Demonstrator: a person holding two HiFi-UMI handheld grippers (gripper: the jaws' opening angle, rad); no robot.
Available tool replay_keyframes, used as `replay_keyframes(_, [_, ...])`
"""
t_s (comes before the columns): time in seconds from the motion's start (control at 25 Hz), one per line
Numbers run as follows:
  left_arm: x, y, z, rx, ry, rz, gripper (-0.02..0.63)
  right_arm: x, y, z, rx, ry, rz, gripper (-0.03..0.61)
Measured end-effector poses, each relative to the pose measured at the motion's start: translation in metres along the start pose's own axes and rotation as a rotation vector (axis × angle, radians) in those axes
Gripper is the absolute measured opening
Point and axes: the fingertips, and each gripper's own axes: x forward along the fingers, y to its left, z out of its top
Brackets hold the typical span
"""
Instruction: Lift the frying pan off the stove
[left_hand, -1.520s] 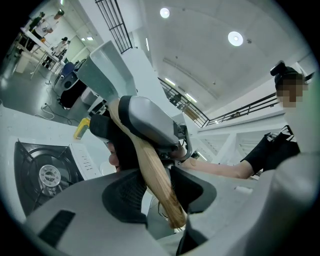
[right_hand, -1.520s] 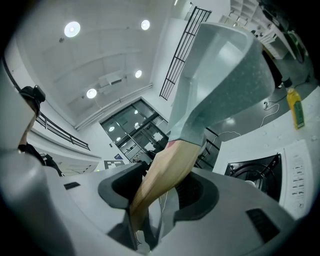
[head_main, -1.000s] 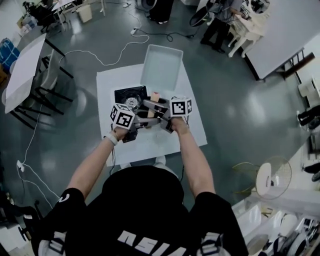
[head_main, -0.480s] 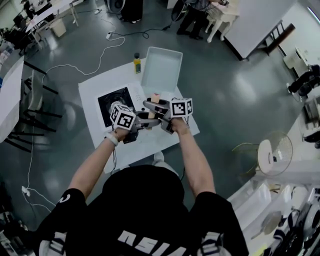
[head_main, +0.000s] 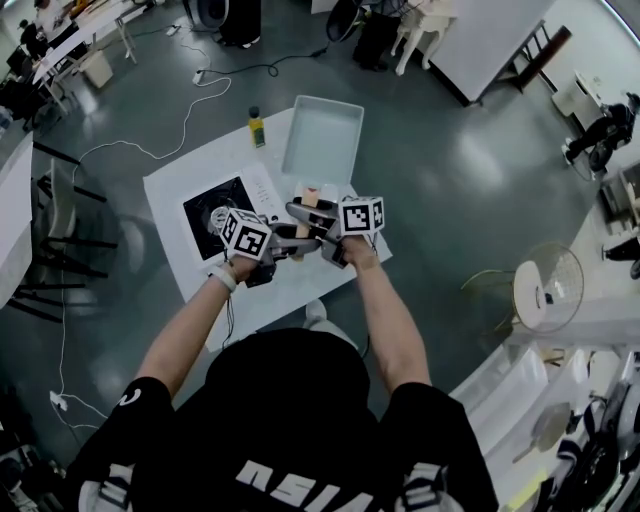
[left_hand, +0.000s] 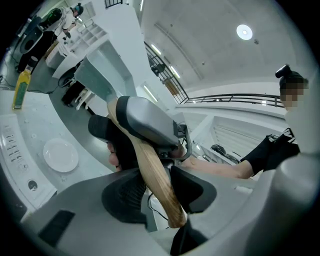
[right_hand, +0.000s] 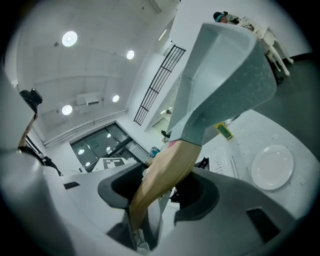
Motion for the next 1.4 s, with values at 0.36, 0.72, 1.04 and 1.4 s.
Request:
replay_keyframes(0.36, [0.003, 0.002, -0.004, -0.005, 0.020, -0.010, 0.149, -0.003, -0.005, -0.001, -0.011, -0.009, -0.024, 0.198])
replay_keyframes(0.72, [0.004, 0.006, -0.009, -0.006, 0.027, -0.005, 0.150, -0.003, -0.009, -0.006, -0.003, -0.005, -0.033, 0.198])
replay_keyframes(1.04, [0.002, 0.004, -0.008, -0.008, 0.012, -0.013, 0.150, -0.001, -0.008, -0.006, -0.004, -0.002, -0.033, 0.198])
replay_keyframes(1.4, [0.004, 0.005, -0.012, -0.006, 0.017, -0.011, 0.150, -0.003, -0.010, -0.011, -0.003, 0.007, -0.035, 0.198])
